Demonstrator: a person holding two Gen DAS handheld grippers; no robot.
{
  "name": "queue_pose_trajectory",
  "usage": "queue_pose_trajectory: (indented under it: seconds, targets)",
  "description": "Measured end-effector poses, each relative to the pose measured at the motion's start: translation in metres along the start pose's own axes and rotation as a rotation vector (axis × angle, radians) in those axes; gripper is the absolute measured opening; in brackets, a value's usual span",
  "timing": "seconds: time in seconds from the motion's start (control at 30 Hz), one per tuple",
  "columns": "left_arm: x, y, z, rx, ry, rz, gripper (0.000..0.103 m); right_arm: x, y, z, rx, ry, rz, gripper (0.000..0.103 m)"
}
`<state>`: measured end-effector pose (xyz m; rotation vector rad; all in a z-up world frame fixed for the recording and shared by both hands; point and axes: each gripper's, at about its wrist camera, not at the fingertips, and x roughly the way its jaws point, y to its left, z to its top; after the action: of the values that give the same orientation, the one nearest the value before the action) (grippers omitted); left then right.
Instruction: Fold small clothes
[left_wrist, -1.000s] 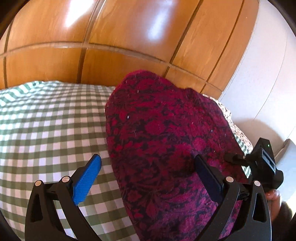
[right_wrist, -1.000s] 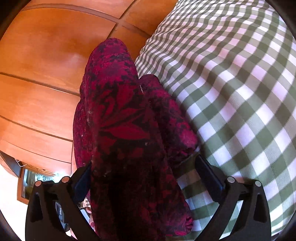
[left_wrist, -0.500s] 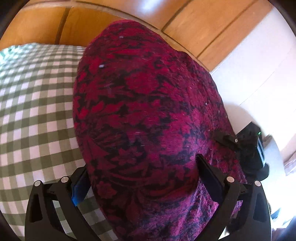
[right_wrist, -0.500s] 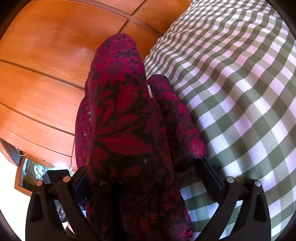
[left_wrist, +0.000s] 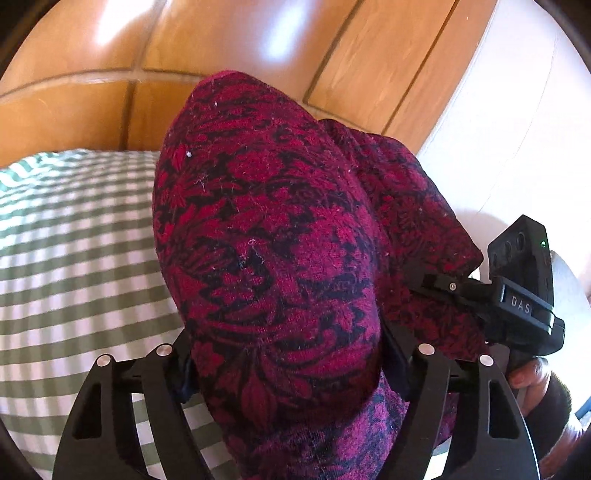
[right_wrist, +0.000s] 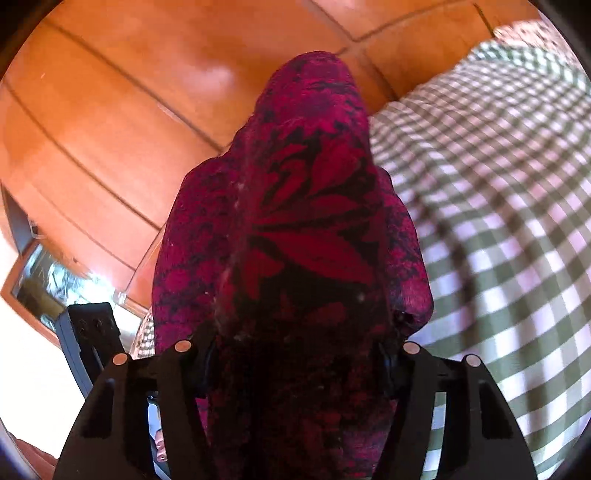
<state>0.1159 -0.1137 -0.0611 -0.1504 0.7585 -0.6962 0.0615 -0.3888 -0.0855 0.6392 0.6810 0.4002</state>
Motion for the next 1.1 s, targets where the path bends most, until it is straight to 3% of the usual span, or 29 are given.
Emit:
queue_pose_trajectory:
  seconds: [0.33,0.5,0.77,0.93,1.03,1.1]
  targets:
    - [-0.053,0.054,-0.003,-0.058,-0.093,0.186,0.075,0.091,0.048,0.014,-0.055,0.056,0.134,0.06]
    - [-0.054,0.092,0.025,-0.092,-0.126,0.231,0.075,0.135,0.076,0.041,-0.129,0.048,0.158,0.058]
    - [-0.021,0.136,0.09,-0.048,-0.177,0.289,0.075,0.199,0.083,0.099,-0.176,-0.018,0.153,0.058]
    - [0.015,0.153,0.115,-0.037,-0.139,0.342,0.075,0.243,0.064,0.122,-0.145,-0.017,0.092,0.058]
    - [0.045,0.176,0.12,-0.072,-0.063,0.35,0.086,0.268,0.046,0.124,-0.138,0.005,0.006,0.062]
    - [0.053,0.191,0.112,-0.113,-0.067,0.332,0.093,0.275,0.039,0.118,-0.144,-0.008,0.002,0.071]
